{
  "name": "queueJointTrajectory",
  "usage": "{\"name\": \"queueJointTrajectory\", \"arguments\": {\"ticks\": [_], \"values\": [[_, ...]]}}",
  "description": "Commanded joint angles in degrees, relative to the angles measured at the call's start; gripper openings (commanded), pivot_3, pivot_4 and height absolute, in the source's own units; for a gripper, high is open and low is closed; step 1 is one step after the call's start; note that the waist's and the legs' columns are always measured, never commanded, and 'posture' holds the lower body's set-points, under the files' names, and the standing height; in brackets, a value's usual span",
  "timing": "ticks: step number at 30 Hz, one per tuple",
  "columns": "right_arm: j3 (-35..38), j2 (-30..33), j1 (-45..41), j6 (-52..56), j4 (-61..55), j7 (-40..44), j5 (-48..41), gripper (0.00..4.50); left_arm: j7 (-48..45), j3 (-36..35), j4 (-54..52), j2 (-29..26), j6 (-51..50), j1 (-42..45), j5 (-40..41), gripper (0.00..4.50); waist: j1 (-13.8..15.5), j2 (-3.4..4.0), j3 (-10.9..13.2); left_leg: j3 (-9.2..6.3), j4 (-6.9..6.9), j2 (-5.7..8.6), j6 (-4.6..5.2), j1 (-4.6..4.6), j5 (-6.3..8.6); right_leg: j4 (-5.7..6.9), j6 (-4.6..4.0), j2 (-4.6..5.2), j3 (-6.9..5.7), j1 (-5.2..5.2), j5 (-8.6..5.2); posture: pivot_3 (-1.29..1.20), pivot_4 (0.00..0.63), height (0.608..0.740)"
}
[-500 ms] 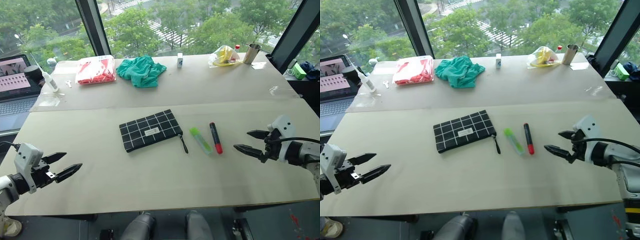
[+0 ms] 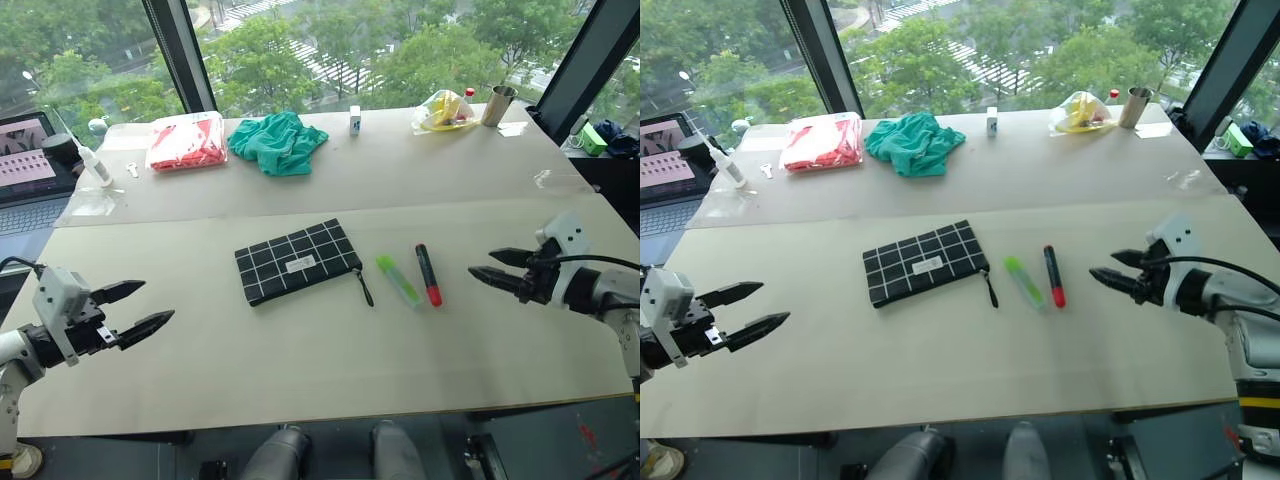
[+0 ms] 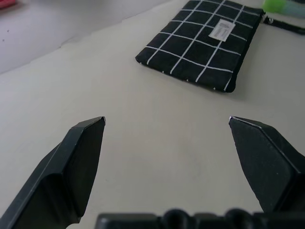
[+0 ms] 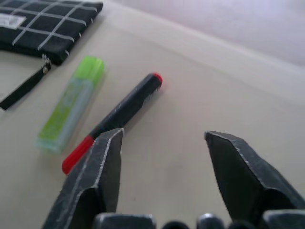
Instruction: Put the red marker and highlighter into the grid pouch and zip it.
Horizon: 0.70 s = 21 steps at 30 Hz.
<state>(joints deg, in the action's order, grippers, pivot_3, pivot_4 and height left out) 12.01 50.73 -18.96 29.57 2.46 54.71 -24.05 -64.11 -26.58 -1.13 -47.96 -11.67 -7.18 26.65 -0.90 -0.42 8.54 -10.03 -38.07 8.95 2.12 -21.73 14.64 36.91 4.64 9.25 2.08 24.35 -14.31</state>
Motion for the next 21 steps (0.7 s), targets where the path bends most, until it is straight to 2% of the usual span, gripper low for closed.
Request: {"name": "queueJointTrajectory", "arguments": {"ticks": [1, 5, 6, 9, 14, 17, 21], "values": [[-2.2, -2.2, -5.0, 1.5, -3.8, 0.4, -2.0, 1.69, -0.9, 0.5, 0.2, -0.1, 5.7, 0.9, -1.7, 4.5, 0.0, -0.02, 0.0, 0.0, 0.0, -0.02, 0.02, -0.01, 0.02, -0.06, 0.0, -0.03, 0.0, 0.0, 0.0, 0.0, 0.15, 0.74], [-10.2, -8.4, -11.4, 2.6, -6.5, 0.9, -1.2, 0.16, -2.3, 2.9, -1.6, -0.1, 8.6, 0.9, -2.5, 4.5, -0.1, -0.02, 0.0, 0.03, 0.0, -0.04, 0.04, 0.0, 0.03, -0.08, 0.02, -0.04, 0.06, 0.0, 0.03, 0.0, 0.15, 0.74], [-11.5, -9.4, -12.1, 2.8, -6.8, 0.9, -1.0, 0.02, -2.4, 3.4, -1.9, -0.1, 9.0, 0.7, -2.8, 4.5, -0.1, -0.02, 0.0, 0.03, 0.0, -0.05, 0.04, -0.01, 0.03, -0.07, 0.03, -0.05, 0.06, 0.02, 0.04, 0.0, 0.15, 0.74], [-17.8, -14.5, -15.2, 0.8, -5.0, -0.4, 2.7, 0.02, -2.3, 5.4, -2.0, -0.4, 11.5, 0.2, -5.1, 4.5, 0.0, -0.02, 0.0, 0.05, 0.0, -0.04, -0.01, -0.05, 0.01, -0.08, 0.07, -0.05, 0.06, 0.05, 0.06, 0.0, 0.15, 0.74], [-27.7, -23.7, -23.1, -6.9, 6.0, -6.1, 14.5, 0.02, 0.5, 9.2, 1.2, -0.4, 18.6, 3.5, -11.9, 4.5, 0.1, -0.03, 0.0, 0.06, 0.0, 0.01, -0.23, -0.09, -0.12, -0.07, 0.12, -0.04, 0.08, 0.13, 0.12, 0.0, 0.15, 0.74], [-30.8, -26.0, -26.8, -11.6, 12.3, -8.6, 20.5, 0.02, 1.8, 10.7, 3.3, -0.6, 22.4, 5.5, -14.6, 4.5, 0.1, -0.03, 0.0, 0.07, -0.01, 0.03, -0.42, -0.17, -0.24, -0.01, 0.11, -0.05, 0.09, 0.27, 0.17, 0.0, 0.15, 0.74], [-37.2, -25.9, -29.4, -18.2, 20.1, -11.2, 30.8, 0.02, 3.7, 13.0, 6.3, -0.3, 26.9, 8.7, -17.9, 4.5, 0.0, -0.06, 0.0, 0.08, -0.01, 0.07, -0.45, -0.23, -0.26, 0.13, 0.14, -0.04, 0.08, 0.47, 0.2, 0.0, 0.15, 0.74]]}}
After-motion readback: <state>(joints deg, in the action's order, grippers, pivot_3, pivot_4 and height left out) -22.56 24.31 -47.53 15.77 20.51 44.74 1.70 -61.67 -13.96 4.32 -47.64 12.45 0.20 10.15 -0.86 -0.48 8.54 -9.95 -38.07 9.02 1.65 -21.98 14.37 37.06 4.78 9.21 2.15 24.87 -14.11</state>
